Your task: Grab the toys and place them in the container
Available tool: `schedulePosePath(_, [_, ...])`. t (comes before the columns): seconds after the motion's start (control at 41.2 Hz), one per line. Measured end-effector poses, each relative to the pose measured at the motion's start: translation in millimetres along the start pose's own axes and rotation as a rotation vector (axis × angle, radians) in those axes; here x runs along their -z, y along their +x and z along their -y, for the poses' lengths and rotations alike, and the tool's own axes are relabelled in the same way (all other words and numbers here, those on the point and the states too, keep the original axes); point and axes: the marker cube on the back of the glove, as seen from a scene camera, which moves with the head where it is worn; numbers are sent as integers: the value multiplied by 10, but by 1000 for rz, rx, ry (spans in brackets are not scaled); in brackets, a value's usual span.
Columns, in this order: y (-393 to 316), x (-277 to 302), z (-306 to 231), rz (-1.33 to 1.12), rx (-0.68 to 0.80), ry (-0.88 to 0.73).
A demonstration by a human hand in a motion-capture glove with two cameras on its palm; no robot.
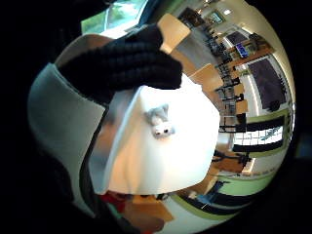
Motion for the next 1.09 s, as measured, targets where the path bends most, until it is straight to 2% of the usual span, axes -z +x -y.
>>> schedulePosePath(0.485, [1312, -224, -459, 36, -211, 0])
schedulePosePath(0.776, [2005, -680, -648, -27, -316, -60])
schedulePosePath(0.873, [2107, -881, -632, -30, -361, -99])
schedulePosePath(1.091, [2159, -1272, -570, 20, -365, -164])
